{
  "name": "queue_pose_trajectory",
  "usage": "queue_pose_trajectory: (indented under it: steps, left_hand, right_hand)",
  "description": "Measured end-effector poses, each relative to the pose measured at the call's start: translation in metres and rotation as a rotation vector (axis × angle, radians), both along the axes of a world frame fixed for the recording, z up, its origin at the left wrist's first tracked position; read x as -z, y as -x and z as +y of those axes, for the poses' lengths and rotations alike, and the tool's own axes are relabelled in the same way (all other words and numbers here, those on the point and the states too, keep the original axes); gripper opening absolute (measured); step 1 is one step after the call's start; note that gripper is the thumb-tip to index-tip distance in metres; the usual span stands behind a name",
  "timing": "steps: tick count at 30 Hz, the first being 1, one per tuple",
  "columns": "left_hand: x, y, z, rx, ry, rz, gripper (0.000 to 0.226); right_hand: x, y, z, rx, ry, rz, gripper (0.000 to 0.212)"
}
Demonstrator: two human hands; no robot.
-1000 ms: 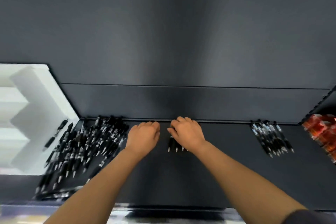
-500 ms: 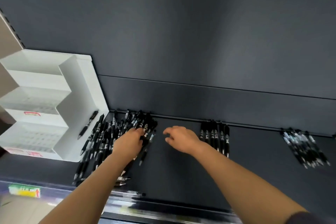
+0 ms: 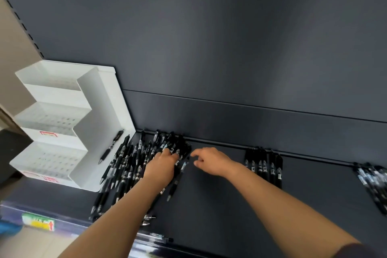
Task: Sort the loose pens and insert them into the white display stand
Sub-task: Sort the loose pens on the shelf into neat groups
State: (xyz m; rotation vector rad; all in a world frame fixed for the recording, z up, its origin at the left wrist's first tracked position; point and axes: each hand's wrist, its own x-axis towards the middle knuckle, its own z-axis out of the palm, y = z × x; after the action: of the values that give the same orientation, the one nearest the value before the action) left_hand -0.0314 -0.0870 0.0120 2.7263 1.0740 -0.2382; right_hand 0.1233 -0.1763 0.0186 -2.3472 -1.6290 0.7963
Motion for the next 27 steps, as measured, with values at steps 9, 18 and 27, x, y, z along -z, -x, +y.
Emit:
queue_pose_trajectory:
  steps: [9, 18, 27]
  left_hand:
    - [0.006, -0.022, 0.008, 0.080, -0.094, 0.134, 0.047]
    - [0.004, -0.027, 0.023, 0.173, -0.065, 0.142, 0.046]
    - [0.001, -0.010, 0.040, 0.199, 0.035, -0.057, 0.030]
  right_hand:
    - [0.014, 0.001, 0.008, 0.061, 0.009, 0.085, 0.040]
    - [0.016, 0.015, 0.021, 0.179, 0.029, 0.135, 0.040]
    - [0.022, 0.031, 0.031, 0.238, 0.024, 0.068, 0.041]
